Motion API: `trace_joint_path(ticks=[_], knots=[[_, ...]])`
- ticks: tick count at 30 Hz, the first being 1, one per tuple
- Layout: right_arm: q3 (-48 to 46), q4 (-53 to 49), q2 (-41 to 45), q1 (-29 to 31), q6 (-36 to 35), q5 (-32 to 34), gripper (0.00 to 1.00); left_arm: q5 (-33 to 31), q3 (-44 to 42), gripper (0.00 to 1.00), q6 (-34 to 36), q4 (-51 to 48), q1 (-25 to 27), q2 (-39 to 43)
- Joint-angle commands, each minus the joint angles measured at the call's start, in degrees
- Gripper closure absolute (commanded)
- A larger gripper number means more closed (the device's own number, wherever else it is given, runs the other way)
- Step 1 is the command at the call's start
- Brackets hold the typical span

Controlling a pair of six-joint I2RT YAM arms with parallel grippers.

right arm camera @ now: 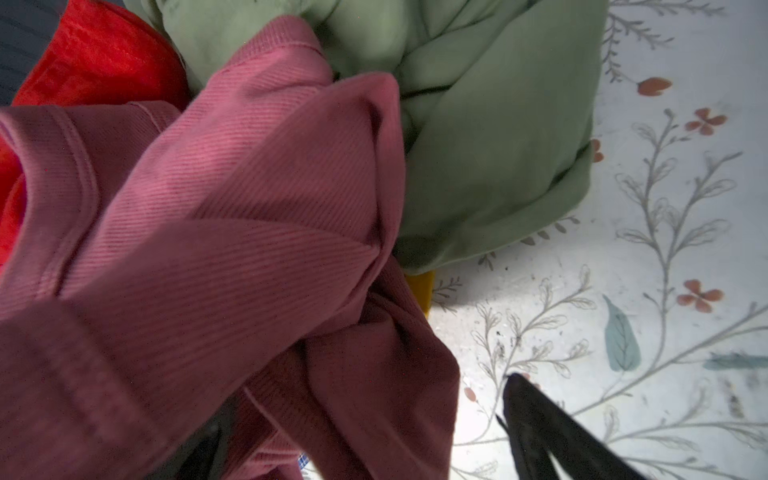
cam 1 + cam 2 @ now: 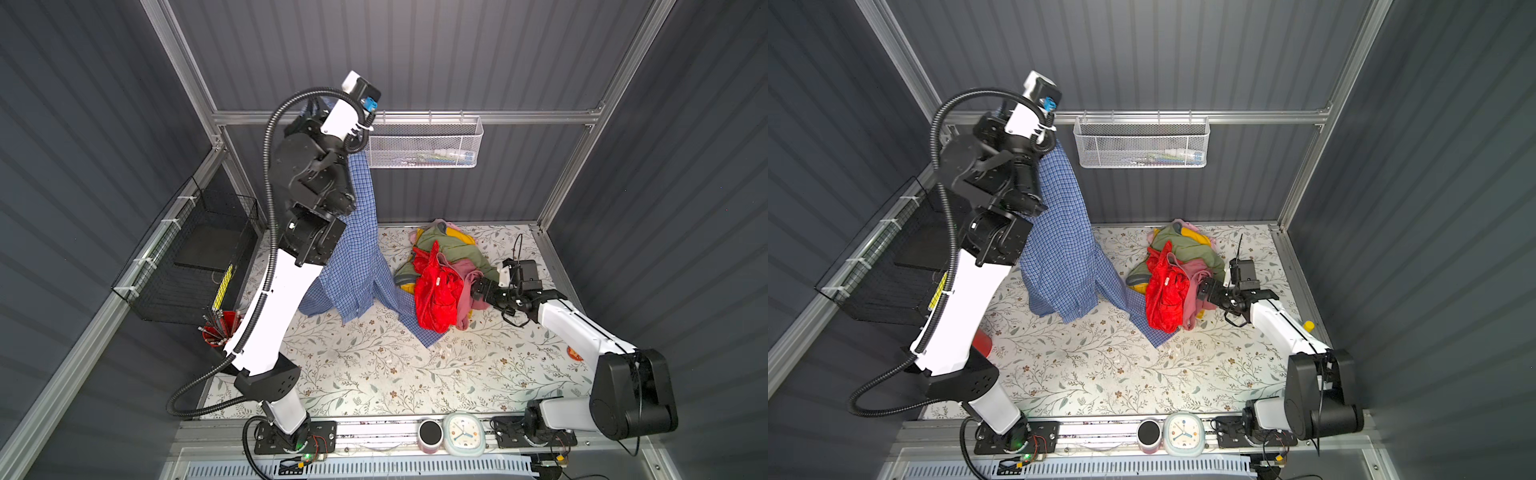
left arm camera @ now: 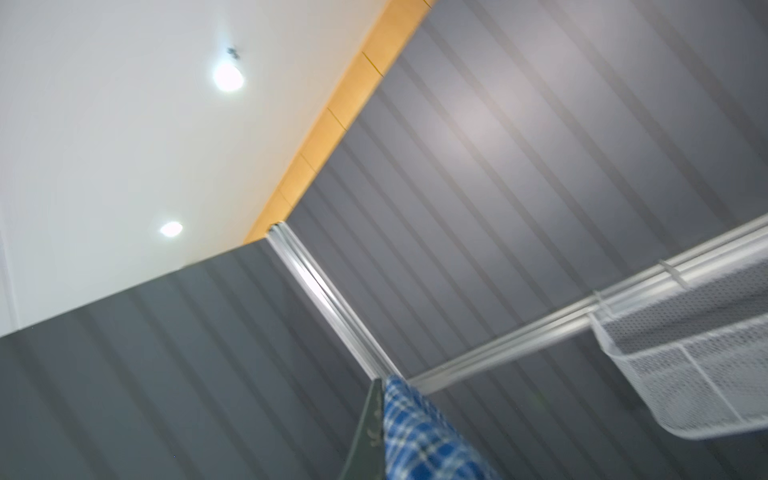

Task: Pick out a specific cloth from the pile
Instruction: 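Lower the blue checked shirt onto the table beside the pile with the left gripper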

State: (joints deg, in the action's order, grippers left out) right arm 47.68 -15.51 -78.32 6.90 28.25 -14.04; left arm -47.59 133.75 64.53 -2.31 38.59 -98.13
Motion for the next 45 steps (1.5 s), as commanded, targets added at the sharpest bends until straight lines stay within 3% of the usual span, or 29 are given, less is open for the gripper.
trace_joint_path(ticks=[1,6,13,18,25,34,37,39,45], knots=[[0.35,-0.54,0.56,0.31,0.08,0.53,0.01,0.14,-4.74,1.00,-13.84,-7.20,1.38,0.36],[-0.29,-0.84,1.57,0.35,0.00,0.95,0.01,4.16,-13.16,1.00,-32.34,-15.76,2.09,2.62],[-0.79,-0.48,1.39,0.40,0.25,0.39,0.01,7.74,-24.20,1.00,-50.54,-24.25,0.59,6.72],[-0.92,-0.40,1.60,0.61,0.22,0.24,0.01,16.37,-34.78,1.00,-65.14,-32.90,-11.00,11.16],[-1.15,-0.34,1.60,0.87,-0.04,0.37,0.01,17.96,-49.77,1.00,-67.83,-36.02,-19.50,11.78],[-1.16,-1.20,2.03,1.59,-0.65,1.19,0.01,20.08,-52.13,1.00,-69.89,-38.69,-25.82,0.49],[-1.79,-1.02,2.31,1.56,-0.52,1.45,0.01,21.11,-51.75,0.85,-70.20,-40.07,-25.98,-2.65],[-1.97,-1.10,2.31,1.57,-0.49,1.35,0.01,21.07,-52.26,0.48,-70.98,-40.37,-25.98,-3.82],[-1.63,-1.94,2.78,1.57,-1.04,2.08,0.01,16.94,-52.26,0.14,-73.05,-44.32,-26.11,-3.73]])
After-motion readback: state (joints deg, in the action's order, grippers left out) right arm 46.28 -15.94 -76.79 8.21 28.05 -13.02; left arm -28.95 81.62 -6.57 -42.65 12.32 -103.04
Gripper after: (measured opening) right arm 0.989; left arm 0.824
